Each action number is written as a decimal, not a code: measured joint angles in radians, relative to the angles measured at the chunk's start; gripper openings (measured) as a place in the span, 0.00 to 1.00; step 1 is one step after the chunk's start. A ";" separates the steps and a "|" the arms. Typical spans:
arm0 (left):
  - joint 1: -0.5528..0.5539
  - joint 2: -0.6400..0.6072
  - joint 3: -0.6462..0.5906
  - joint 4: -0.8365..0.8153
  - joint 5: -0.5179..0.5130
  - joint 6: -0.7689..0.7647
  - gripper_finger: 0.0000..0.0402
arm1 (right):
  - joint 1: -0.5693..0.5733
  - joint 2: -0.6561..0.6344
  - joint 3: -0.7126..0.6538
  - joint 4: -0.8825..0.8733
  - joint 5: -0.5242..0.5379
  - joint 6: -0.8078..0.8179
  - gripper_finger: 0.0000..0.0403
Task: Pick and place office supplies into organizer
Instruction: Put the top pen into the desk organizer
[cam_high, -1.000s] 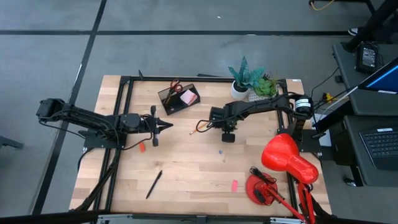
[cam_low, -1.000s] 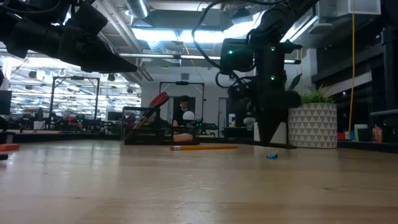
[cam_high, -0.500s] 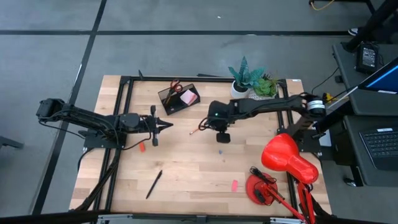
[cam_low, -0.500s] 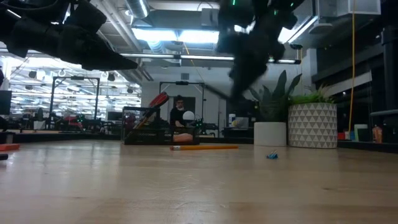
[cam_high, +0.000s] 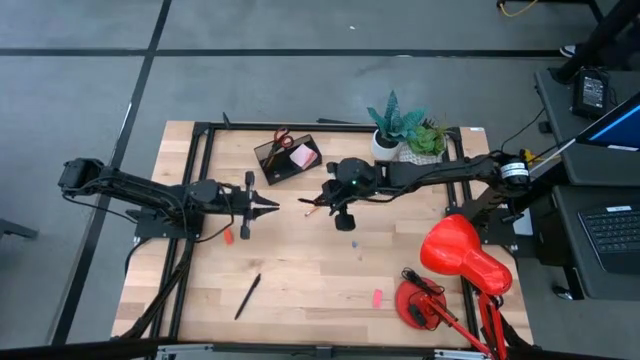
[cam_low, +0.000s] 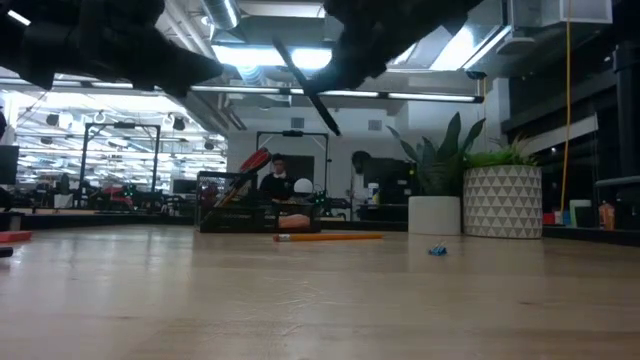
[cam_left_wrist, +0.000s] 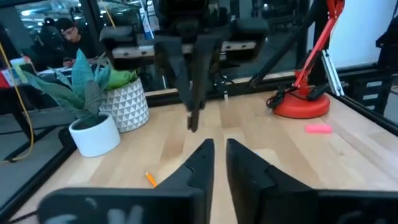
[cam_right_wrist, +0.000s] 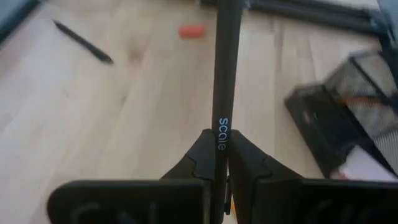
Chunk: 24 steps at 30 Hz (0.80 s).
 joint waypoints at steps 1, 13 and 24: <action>0.000 0.000 0.000 0.003 0.000 -0.011 0.11 | 0.002 0.000 0.000 0.018 -0.012 -0.004 0.05; -0.002 0.007 0.000 0.165 0.001 -0.037 0.34 | 0.021 0.000 0.000 0.160 -0.032 -0.047 0.05; -0.002 0.159 0.094 0.219 0.002 -0.021 0.36 | 0.021 0.000 0.000 0.199 -0.032 -0.063 0.05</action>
